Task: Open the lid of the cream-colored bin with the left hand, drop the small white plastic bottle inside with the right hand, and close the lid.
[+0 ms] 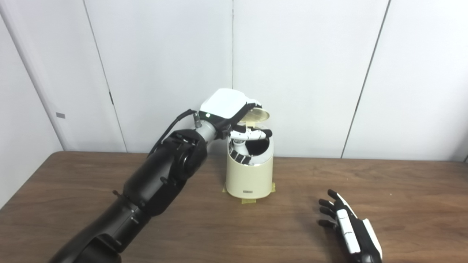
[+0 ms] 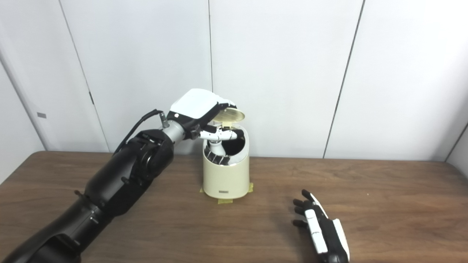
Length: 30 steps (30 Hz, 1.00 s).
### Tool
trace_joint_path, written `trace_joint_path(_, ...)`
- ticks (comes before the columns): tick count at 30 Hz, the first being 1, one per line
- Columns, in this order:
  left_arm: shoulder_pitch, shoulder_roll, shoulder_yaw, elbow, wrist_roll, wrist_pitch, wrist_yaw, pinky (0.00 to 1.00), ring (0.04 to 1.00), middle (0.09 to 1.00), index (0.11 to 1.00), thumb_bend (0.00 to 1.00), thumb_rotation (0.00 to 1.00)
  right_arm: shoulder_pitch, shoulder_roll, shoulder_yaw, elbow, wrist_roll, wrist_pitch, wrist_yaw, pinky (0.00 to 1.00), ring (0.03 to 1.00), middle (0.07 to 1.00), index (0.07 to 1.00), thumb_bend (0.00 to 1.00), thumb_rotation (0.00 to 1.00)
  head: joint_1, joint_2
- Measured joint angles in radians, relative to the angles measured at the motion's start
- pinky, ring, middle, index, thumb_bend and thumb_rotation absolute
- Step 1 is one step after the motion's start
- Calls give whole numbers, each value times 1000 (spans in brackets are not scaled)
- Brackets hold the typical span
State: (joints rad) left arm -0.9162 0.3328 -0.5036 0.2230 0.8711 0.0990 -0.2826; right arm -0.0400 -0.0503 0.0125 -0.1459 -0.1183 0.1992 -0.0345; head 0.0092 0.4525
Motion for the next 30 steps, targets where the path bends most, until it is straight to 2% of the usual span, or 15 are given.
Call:
trace_joint_path(5, 2, 0, 11, -27, 7, -5, -25, 871, 847, 795, 818, 670, 881, 0, 0, -2, 0, 7, 0, 1, 688, 824, 823, 918, 485, 1000, 0, 9)
trace_joint_path(11, 20, 0, 14, -74, 34, 1, -77, 820, 852, 799, 816, 671, 935, 1, 1, 1, -13, 9, 24, 2, 690, 825, 821, 913, 485, 1000, 2, 21)
trace_joint_path(19, 57, 16, 12, -110, 76, -7, -111, 894, 830, 777, 811, 665, 970, 0, 0, 3, -28, 9, 52, 4, 710, 825, 816, 902, 509, 1000, -9, 34)
trace_joint_path(24, 79, 25, 8, -137, 110, -27, -117, 886, 810, 770, 804, 668, 994, 0, 0, 5, -36, 9, 66, 5, 698, 829, 819, 895, 507, 1000, -11, 38)
trace_joint_path(30, 121, 29, 9, -156, 126, -35, -159, 894, 824, 791, 817, 664, 979, 0, -8, 5, -41, 13, 72, 15, 717, 840, 821, 890, 513, 1000, -15, 40)
